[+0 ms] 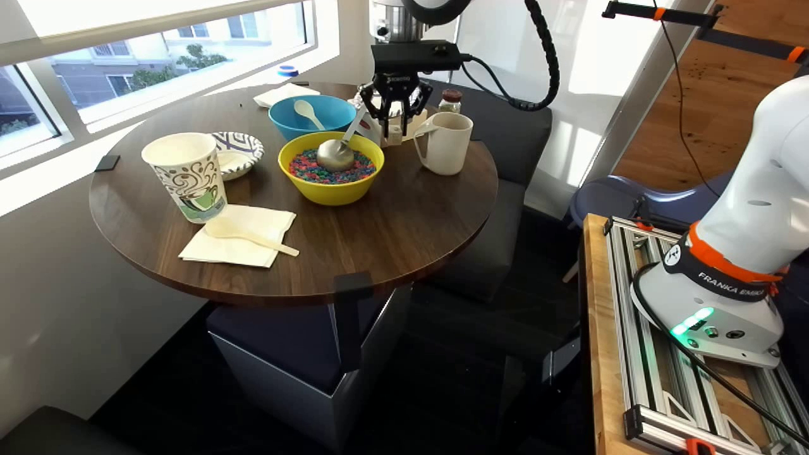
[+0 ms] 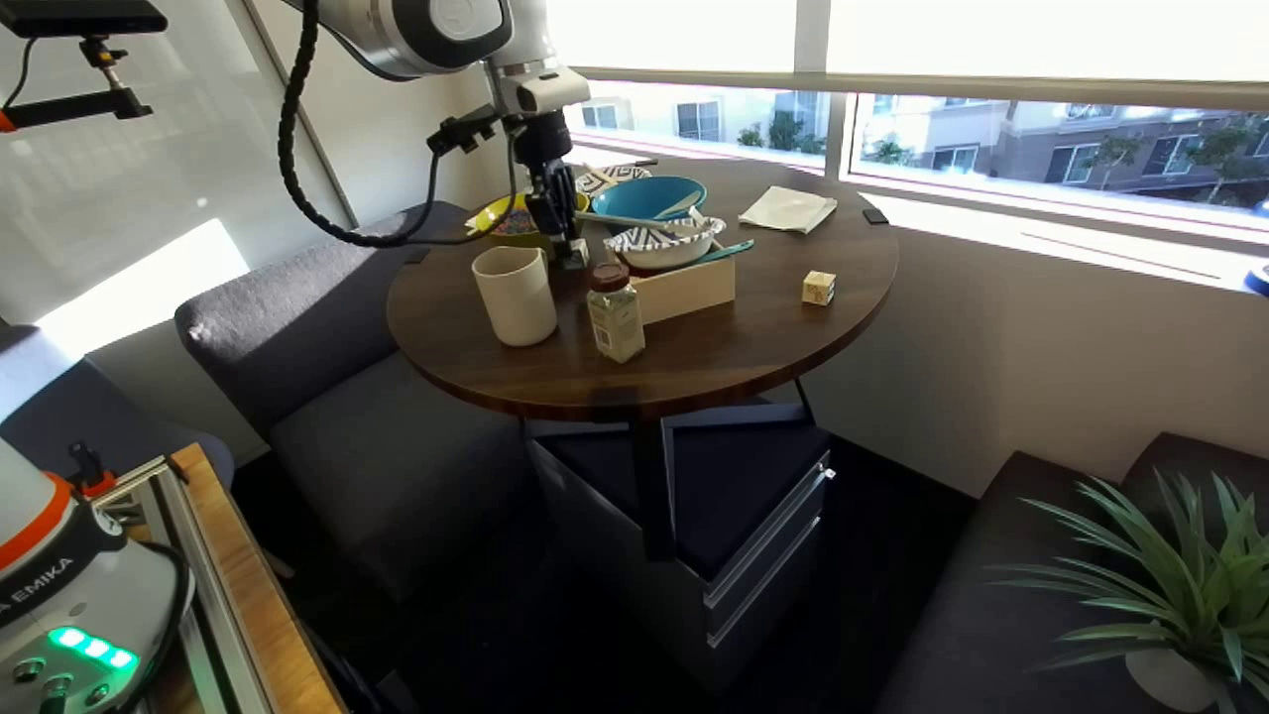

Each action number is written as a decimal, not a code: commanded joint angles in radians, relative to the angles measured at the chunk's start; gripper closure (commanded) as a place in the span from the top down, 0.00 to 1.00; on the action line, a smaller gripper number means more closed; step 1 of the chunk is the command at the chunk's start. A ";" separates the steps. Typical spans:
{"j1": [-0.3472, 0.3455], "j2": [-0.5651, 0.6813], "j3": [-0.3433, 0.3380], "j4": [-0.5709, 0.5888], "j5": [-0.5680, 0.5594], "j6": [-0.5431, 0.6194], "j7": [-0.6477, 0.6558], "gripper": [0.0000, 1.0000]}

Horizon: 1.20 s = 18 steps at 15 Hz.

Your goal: Remove the block from the yellow bowl and put it on the table

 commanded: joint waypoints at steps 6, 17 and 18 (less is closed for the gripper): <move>-0.013 0.054 0.007 0.008 0.019 0.032 -0.226 0.09; 0.003 -0.059 0.010 -0.042 0.014 0.005 -0.365 1.00; 0.005 -0.092 0.010 -0.053 0.001 -0.011 -0.365 1.00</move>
